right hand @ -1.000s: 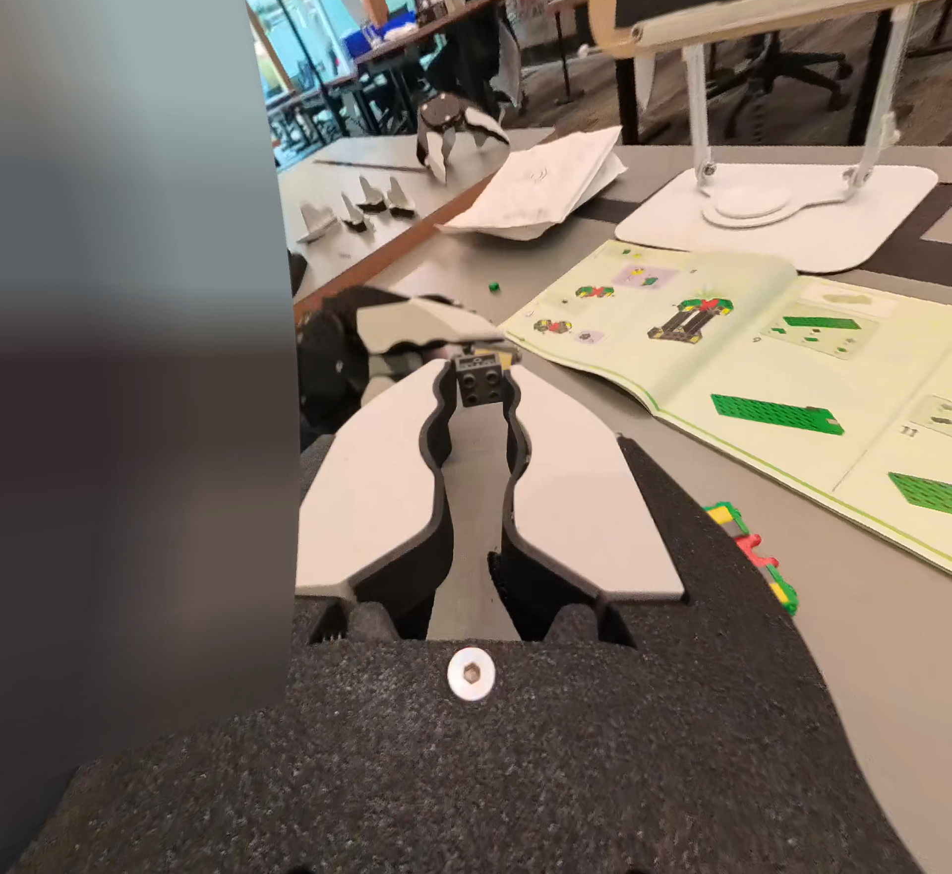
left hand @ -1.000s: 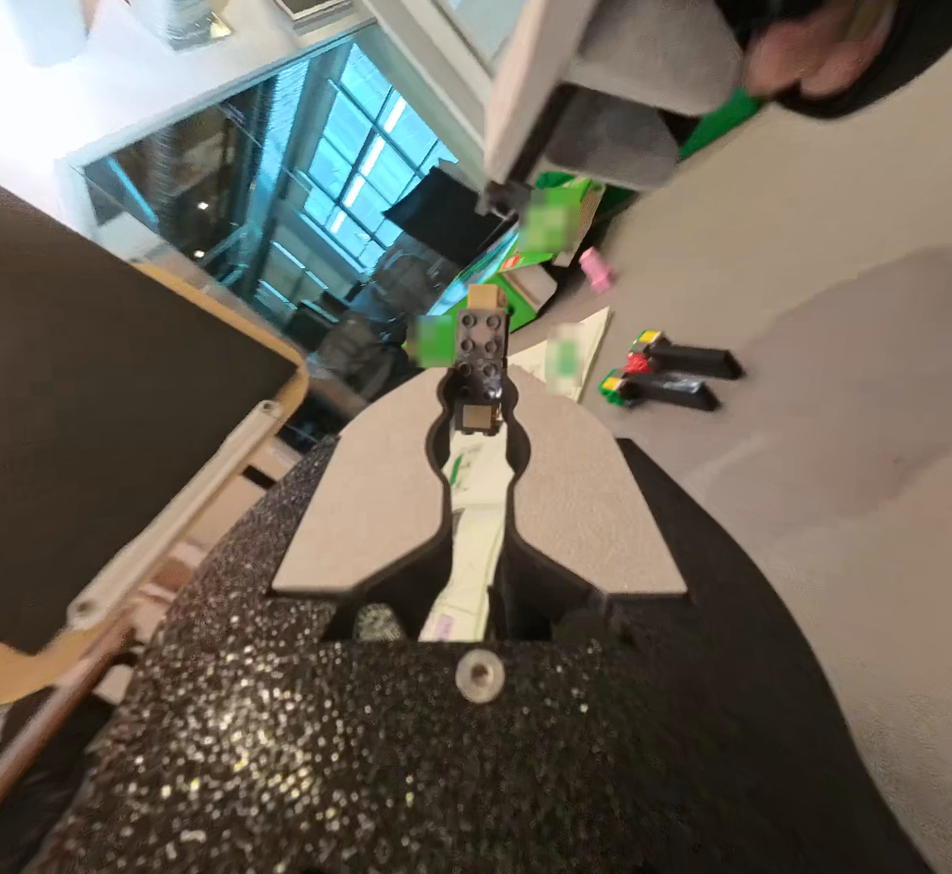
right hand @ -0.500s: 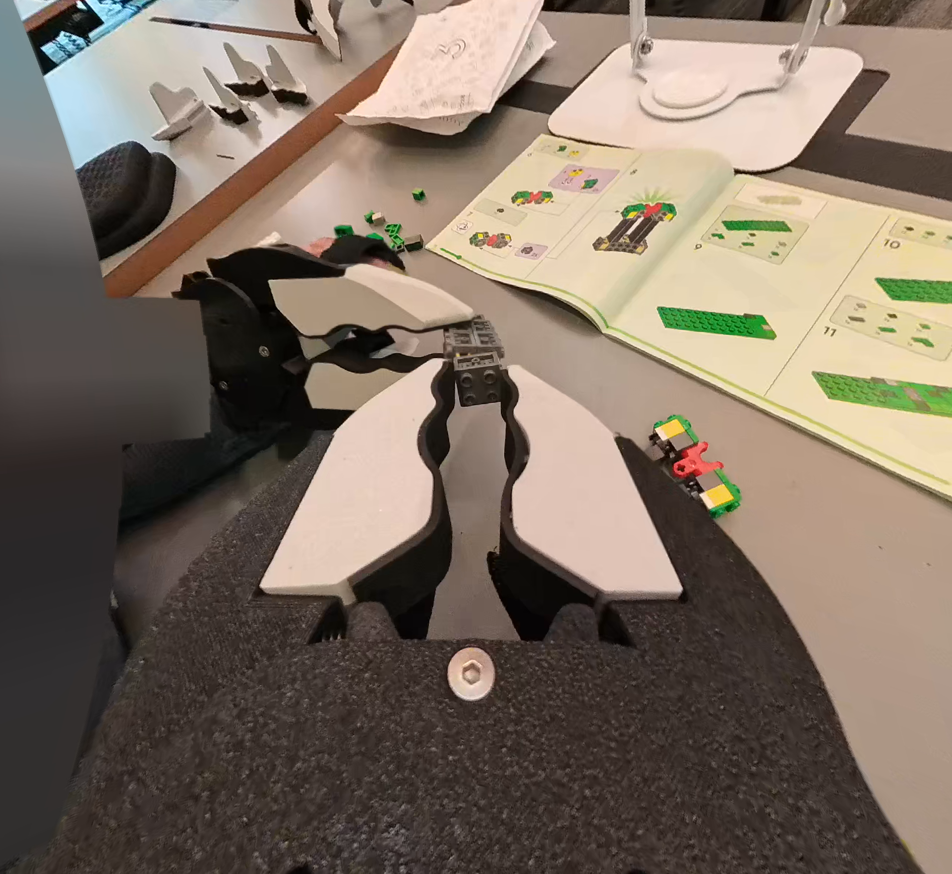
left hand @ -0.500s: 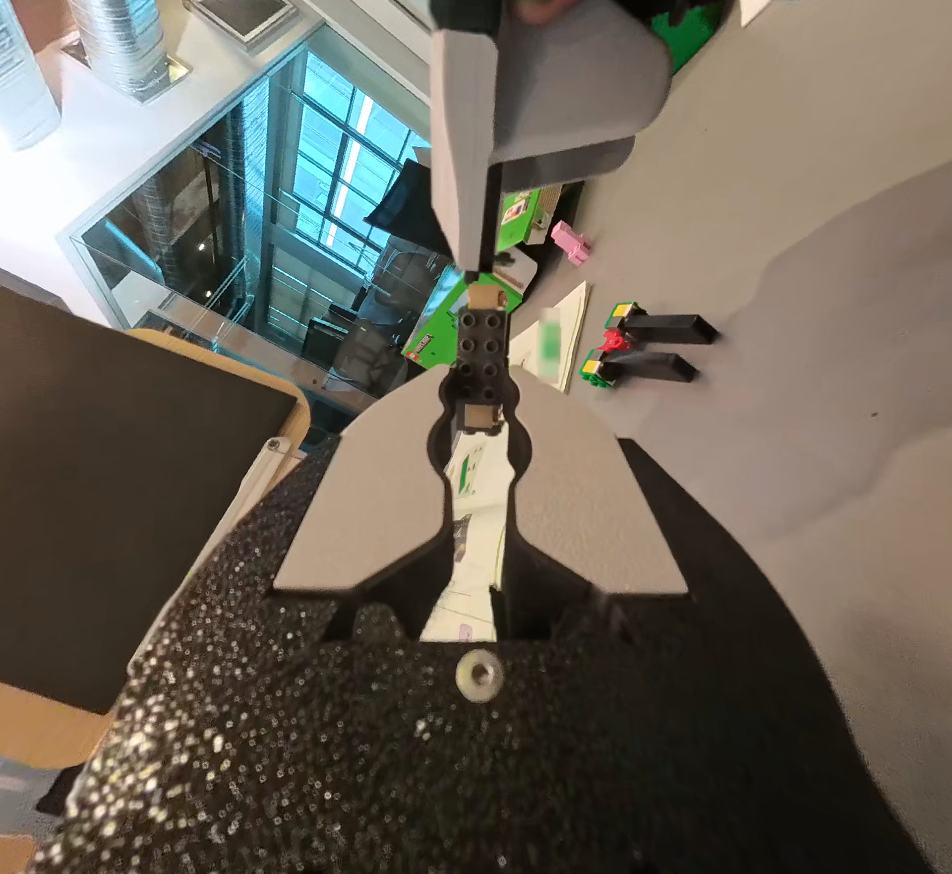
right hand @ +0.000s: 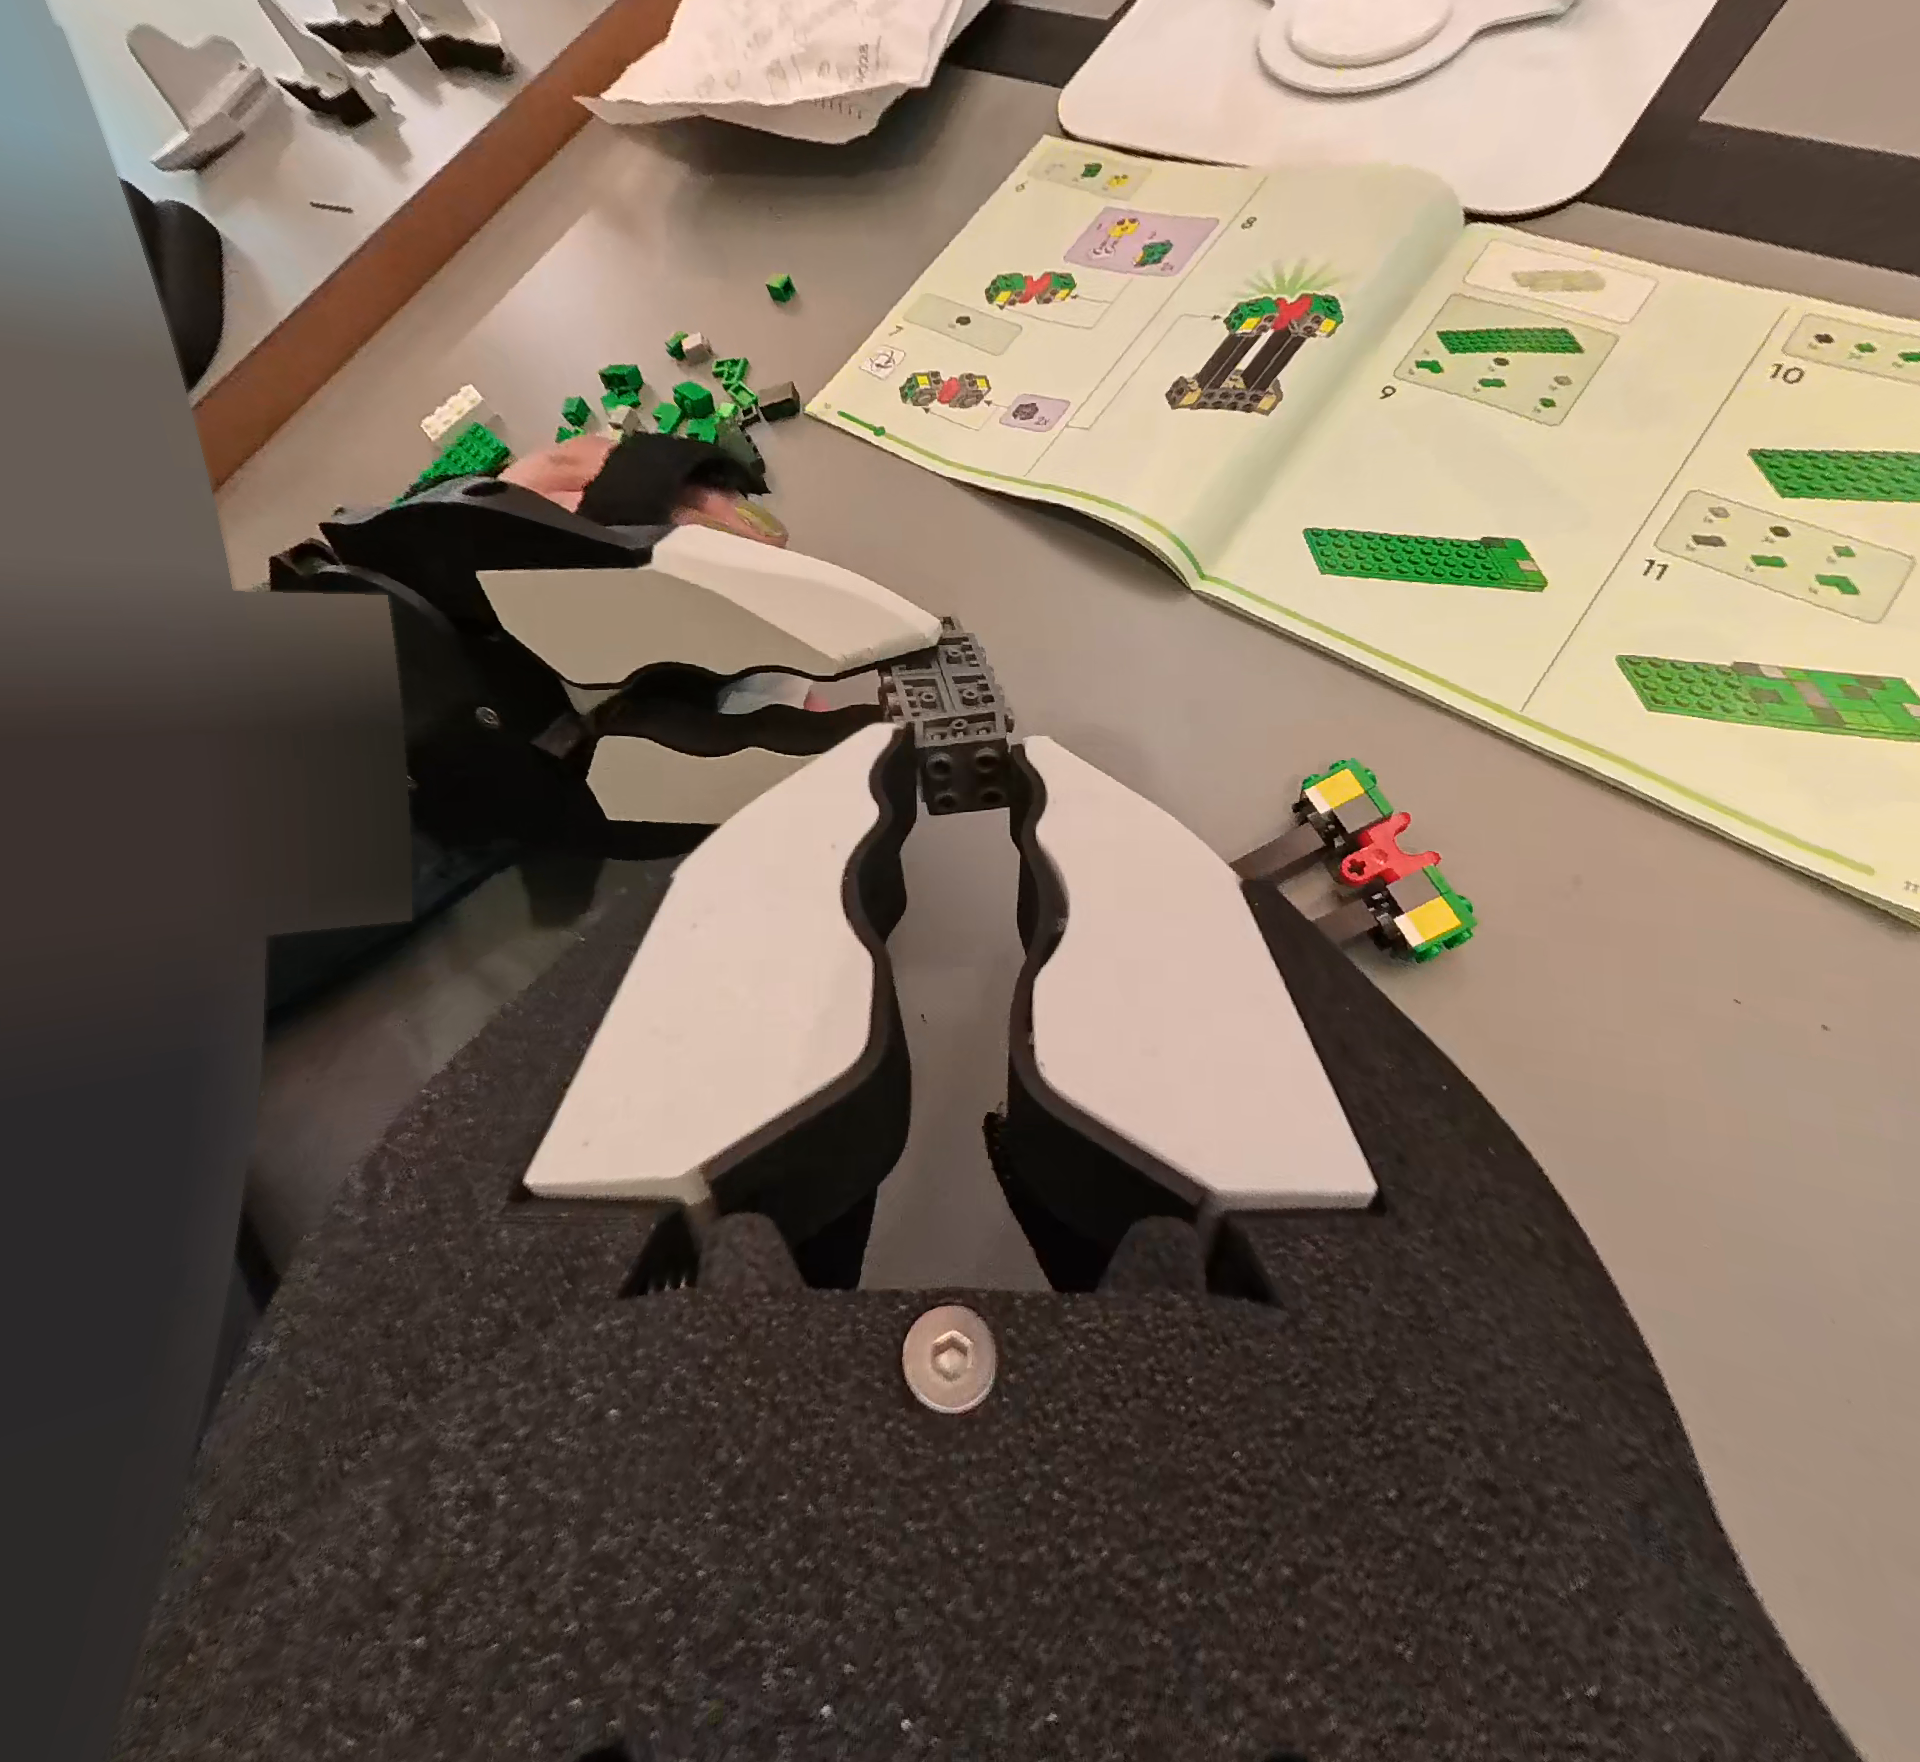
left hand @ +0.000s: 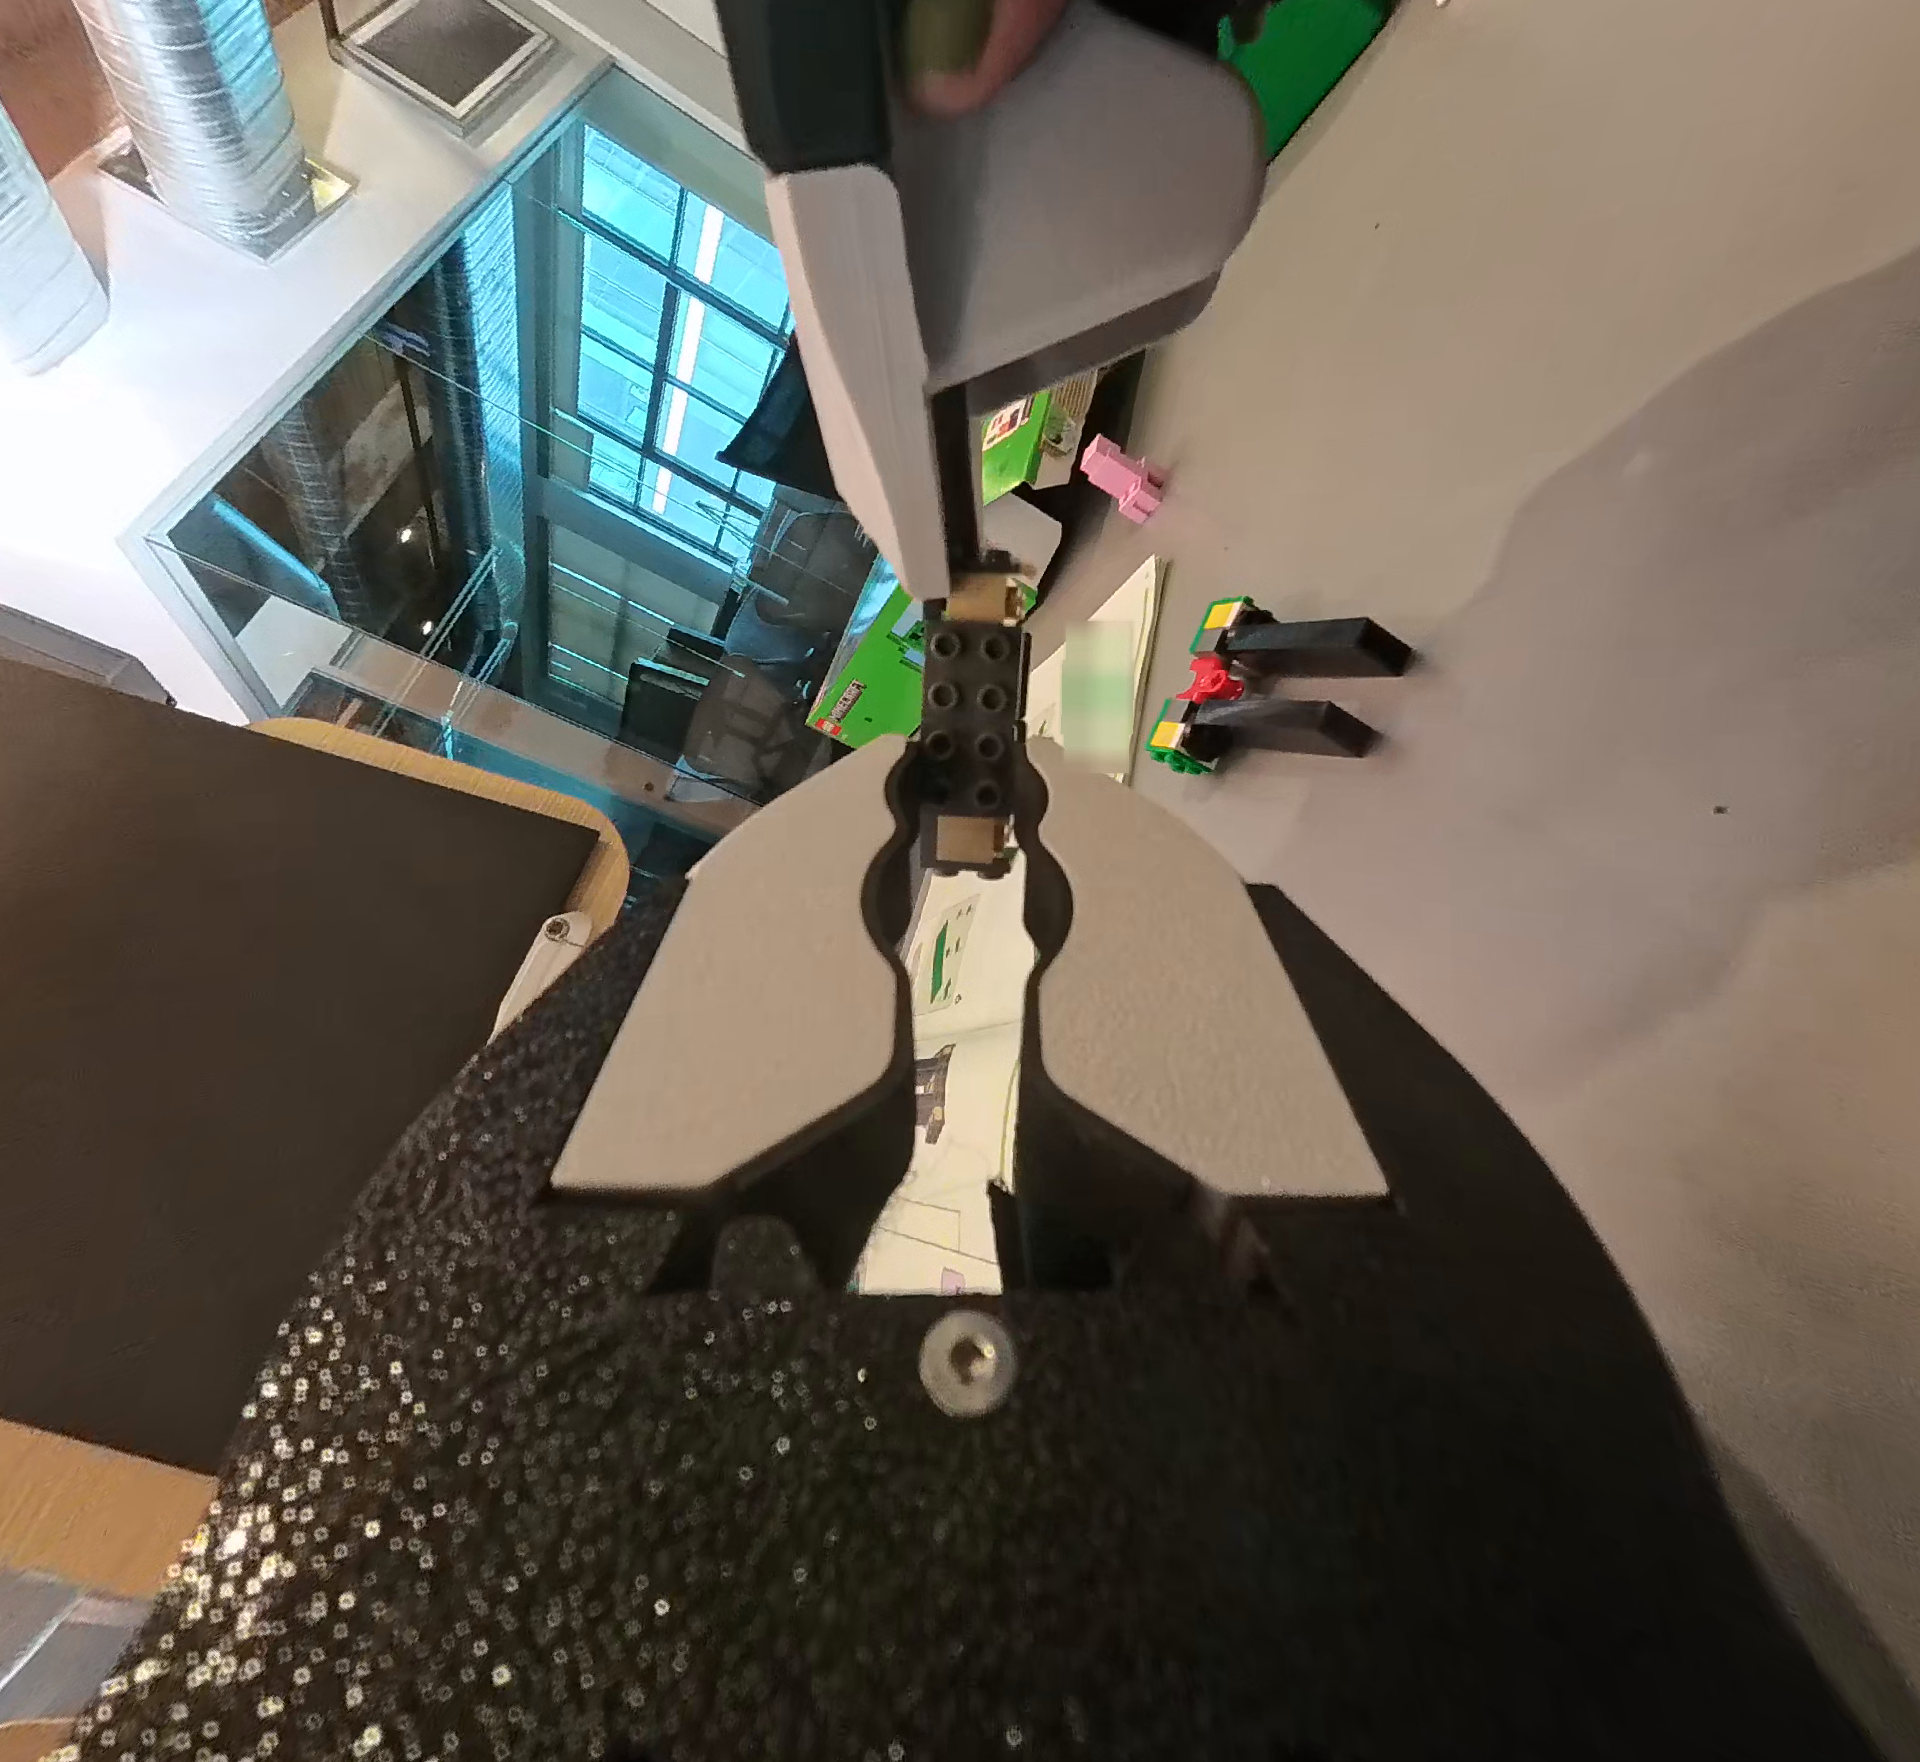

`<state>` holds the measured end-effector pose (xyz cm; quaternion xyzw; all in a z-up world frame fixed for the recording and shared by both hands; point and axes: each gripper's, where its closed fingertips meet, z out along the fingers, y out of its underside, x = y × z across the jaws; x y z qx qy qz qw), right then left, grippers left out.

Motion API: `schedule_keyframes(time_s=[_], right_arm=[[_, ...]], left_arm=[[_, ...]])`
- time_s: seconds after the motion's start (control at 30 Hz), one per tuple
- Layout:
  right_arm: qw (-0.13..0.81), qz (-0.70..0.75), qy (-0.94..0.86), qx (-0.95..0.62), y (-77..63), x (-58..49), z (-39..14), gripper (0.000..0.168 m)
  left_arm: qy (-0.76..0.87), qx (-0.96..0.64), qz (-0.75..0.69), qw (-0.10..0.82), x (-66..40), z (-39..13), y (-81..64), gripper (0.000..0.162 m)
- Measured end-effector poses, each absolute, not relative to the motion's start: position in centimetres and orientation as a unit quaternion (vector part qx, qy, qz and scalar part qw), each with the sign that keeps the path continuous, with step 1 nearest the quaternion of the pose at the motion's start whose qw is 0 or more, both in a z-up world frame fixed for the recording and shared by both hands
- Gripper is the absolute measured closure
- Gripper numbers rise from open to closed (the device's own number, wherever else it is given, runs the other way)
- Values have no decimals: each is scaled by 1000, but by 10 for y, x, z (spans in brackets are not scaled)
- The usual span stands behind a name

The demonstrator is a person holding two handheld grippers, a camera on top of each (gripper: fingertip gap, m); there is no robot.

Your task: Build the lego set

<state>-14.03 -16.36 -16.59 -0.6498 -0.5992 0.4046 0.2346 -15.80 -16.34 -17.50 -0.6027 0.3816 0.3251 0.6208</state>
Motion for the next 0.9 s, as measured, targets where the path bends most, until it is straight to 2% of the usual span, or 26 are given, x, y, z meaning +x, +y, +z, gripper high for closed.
schedule_keyframes(time_s=[0.9], right_arm=[[168,379,-653,-634,-170,-122,-173,147]], left_arm=[[427,-572,345,609,-144,-179,-165,146]])
